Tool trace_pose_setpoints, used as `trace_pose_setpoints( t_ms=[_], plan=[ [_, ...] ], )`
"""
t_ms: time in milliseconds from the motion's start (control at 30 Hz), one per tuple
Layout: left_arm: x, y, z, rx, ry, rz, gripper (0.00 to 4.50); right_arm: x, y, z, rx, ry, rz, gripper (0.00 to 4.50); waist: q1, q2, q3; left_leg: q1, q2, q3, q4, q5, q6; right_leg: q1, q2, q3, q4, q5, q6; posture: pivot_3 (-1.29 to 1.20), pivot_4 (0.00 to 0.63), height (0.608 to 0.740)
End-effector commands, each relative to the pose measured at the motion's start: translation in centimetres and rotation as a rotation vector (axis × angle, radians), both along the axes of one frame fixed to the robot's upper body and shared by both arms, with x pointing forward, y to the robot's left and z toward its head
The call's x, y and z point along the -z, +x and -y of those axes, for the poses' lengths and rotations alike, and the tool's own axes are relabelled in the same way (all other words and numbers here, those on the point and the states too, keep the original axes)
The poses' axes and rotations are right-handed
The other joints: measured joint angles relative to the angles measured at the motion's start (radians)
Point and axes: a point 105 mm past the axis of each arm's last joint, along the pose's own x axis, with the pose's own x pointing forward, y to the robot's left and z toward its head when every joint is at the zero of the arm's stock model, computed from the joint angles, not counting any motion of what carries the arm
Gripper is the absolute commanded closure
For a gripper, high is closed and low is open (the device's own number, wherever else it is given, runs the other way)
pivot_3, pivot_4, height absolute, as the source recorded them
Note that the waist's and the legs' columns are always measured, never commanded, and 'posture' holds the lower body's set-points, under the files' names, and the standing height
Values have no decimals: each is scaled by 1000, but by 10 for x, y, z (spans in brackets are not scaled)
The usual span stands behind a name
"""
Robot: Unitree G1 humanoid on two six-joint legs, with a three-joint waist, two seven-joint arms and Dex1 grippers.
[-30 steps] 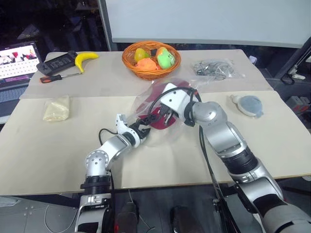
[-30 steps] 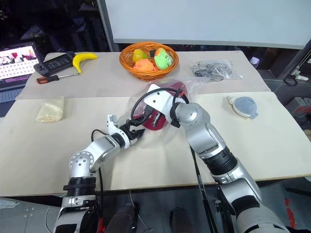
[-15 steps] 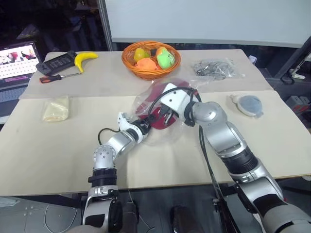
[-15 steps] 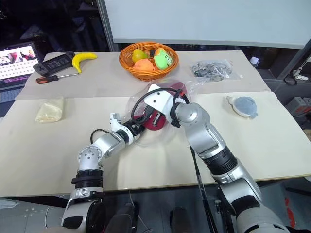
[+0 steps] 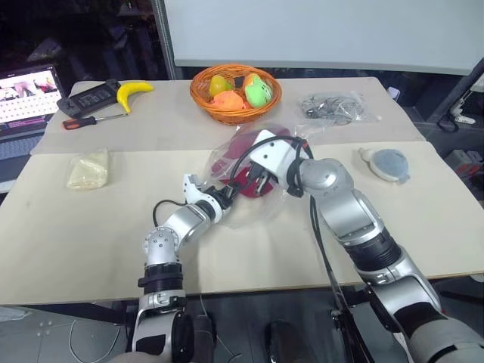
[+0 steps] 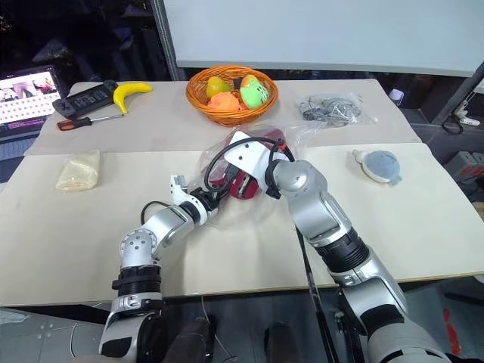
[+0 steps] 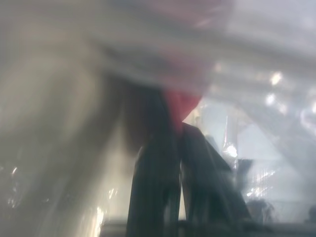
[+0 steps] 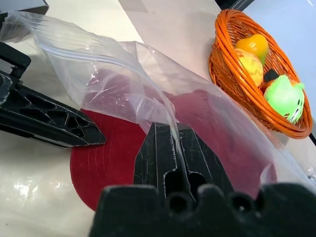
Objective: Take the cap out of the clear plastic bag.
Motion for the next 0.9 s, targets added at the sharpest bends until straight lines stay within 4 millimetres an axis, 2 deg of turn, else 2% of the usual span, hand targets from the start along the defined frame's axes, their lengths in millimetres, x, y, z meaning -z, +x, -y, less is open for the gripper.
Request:
trace_pose_setpoints(
  t_ms=[33, 233, 333, 400, 533, 733, 800, 900],
  plan=[
    [12, -2, -3, -30, 0, -37, 4465, -17, -3, -3, -20, 9, 66, 4500, 0, 0, 0, 0, 0, 0, 0, 0, 0, 0, 0, 0, 0, 0, 0, 0, 150, 740],
    [-5, -12, 10, 63, -41, 33, 4465, -17, -4, -3, -21, 8, 65, 4500, 0, 0, 0, 0, 0, 0, -1, 0, 0, 0, 0, 0, 0, 0, 0, 0, 150, 740],
    [-18, -23, 10, 99, -105, 72, 4465, -17, -5, -3, -22, 11, 65, 4500, -1, 0, 0, 0, 0, 0, -1, 0, 0, 0, 0, 0, -1, 0, 0, 0, 150, 740],
    [-25, -30, 3, 83, -147, 64, 4465, -16, -4, -2, -20, 11, 62, 4500, -1, 0, 0, -1, 0, 0, -1, 0, 0, 0, 0, 0, -2, 0, 0, 0, 150, 740],
    [-55, -62, -18, 96, -225, 121, 4465, -17, 2, 11, 12, -15, 77, 4500, -2, 0, 0, -2, 1, 0, -2, 0, 0, -1, -1, 0, -4, 0, 0, 0, 150, 740],
    [-71, -99, -34, 68, -233, 232, 4465, -18, 4, 14, 21, -11, 84, 4500, 0, 0, 0, -2, 0, 0, 0, 0, 0, 0, -1, 1, -4, 0, 0, 0, 150, 740],
    [-67, -108, -33, 89, -193, 242, 4465, -19, 5, 15, 23, -5, 84, 4500, 2, 0, 0, -2, 0, 0, 0, 0, 0, 0, -1, 1, -5, 1, 1, 0, 150, 740],
    [-61, -111, -30, 92, -195, 214, 4465, -18, 7, 15, 25, -7, 88, 4500, 5, 0, 0, -2, 0, 0, -1, 0, 0, 0, 0, 0, -5, 1, 0, 0, 150, 740]
  ],
)
